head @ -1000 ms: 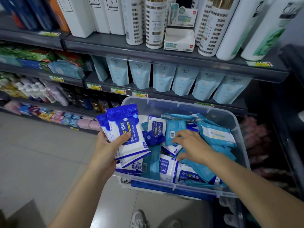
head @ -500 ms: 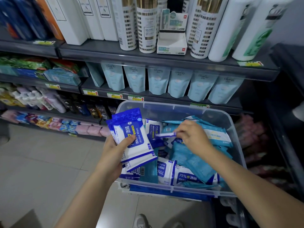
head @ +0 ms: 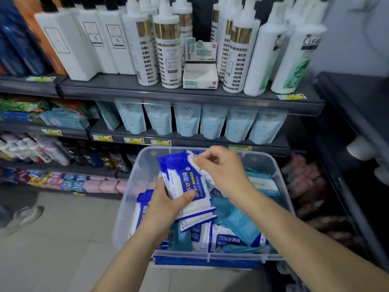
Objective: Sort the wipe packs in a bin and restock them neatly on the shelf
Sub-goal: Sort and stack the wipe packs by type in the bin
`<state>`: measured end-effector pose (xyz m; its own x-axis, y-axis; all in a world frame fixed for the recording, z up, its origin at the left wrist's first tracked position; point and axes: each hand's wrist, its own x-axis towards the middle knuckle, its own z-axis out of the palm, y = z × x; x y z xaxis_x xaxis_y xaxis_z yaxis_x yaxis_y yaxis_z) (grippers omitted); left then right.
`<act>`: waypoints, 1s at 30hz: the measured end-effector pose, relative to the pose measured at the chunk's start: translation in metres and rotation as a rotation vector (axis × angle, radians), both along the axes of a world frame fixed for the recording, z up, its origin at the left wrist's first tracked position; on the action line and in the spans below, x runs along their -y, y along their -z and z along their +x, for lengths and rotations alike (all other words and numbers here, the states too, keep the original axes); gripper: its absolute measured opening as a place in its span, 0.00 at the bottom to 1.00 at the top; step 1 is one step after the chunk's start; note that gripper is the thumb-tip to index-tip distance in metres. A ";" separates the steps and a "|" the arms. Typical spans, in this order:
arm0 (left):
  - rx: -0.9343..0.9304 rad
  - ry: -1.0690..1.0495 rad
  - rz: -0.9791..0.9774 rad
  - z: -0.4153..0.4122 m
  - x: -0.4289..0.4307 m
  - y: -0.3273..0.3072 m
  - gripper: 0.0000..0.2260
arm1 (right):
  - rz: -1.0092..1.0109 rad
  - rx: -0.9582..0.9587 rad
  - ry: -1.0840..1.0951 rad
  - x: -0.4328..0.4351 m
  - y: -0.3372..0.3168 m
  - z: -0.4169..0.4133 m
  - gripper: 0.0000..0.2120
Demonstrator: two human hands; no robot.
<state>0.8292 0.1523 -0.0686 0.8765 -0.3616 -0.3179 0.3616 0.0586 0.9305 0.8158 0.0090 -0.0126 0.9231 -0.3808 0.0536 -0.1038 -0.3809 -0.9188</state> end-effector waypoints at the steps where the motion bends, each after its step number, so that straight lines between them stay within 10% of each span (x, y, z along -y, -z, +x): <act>1: 0.018 0.008 0.004 -0.001 0.002 0.000 0.28 | -0.015 -0.027 -0.029 -0.005 0.000 -0.001 0.07; 6: 0.028 -0.052 0.006 -0.004 0.005 0.004 0.23 | -0.212 -0.213 -0.269 -0.006 -0.002 -0.003 0.15; 11: -0.055 -0.076 -0.036 -0.004 0.001 0.003 0.11 | 0.148 -0.288 -0.346 0.006 -0.008 -0.003 0.11; 20: -0.083 0.014 0.022 0.000 -0.007 0.000 0.13 | 0.190 -0.080 -0.115 0.035 -0.005 -0.005 0.14; 30: -0.095 0.015 -0.050 0.005 -0.005 -0.004 0.12 | 0.290 -0.401 -0.137 0.040 0.014 -0.027 0.15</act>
<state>0.8341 0.1576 -0.0650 0.8377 -0.3917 -0.3806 0.4493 0.0983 0.8879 0.7886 -0.0307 -0.0267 0.8921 -0.2016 -0.4044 -0.4363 -0.1513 -0.8870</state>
